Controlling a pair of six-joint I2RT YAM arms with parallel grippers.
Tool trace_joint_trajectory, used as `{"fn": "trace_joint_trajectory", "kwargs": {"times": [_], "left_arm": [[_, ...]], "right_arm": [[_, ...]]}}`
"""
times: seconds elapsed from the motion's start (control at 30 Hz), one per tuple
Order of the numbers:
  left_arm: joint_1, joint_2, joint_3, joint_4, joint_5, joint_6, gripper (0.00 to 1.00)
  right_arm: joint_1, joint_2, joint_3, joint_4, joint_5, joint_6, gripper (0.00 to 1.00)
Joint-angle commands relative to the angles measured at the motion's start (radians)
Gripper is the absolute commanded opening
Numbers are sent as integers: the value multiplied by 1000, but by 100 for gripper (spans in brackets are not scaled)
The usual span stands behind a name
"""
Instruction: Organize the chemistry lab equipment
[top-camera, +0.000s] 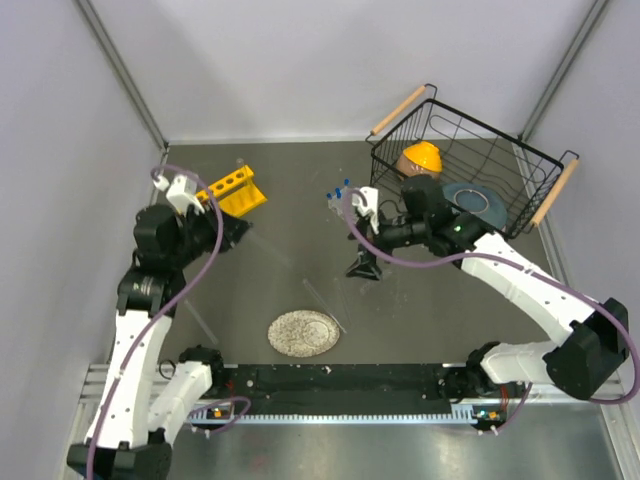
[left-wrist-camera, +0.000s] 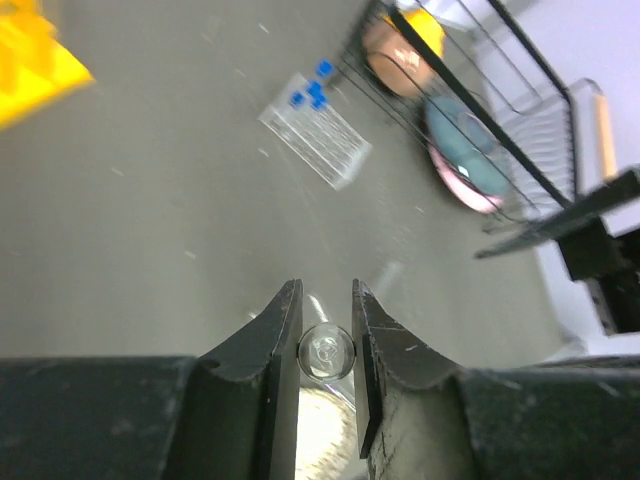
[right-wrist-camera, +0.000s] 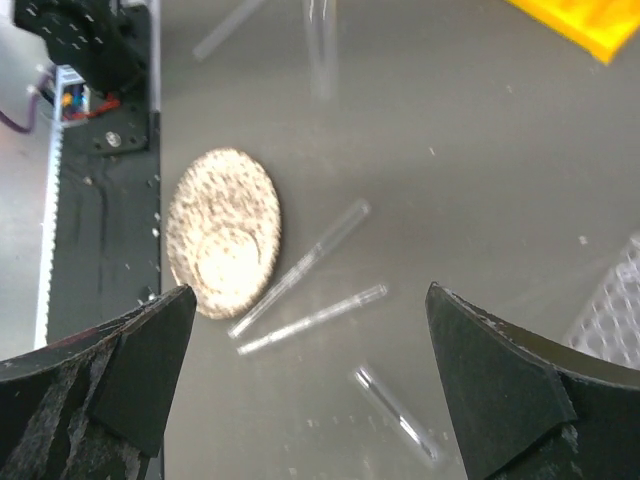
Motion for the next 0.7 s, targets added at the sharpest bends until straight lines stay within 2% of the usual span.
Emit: {"fn": "trace_joint_trajectory", "kwargs": {"times": [0.0,0.03,0.13,0.23,0.27,0.37,0.67], "left_arm": [[-2,147,168,-39,-260,224,0],[-2,175,185,-23,-336,270,0],[-2,273,231,64,-424,334,0],[-2,351,265,135,-450,378,0],[-2,369,274,178,-510,388,0],[0,442,306,252,-573,440,0],[0,658,423,350,-622,480,0]], "right_arm": [[-95,-28,-45,-60,-88,-155,99],[-97,-33,-51,-59,-76,-167,99],[-97,-38,-77,-60,-91,-190,99],[-97,-33,-94,-66,-120,-213,99],[-97,-30,-94,-69,-113,-227,99],[-97,-33,-100,-77,-73,-253,99],[-89,-27,-122,-77,-5,-311,99]]}}
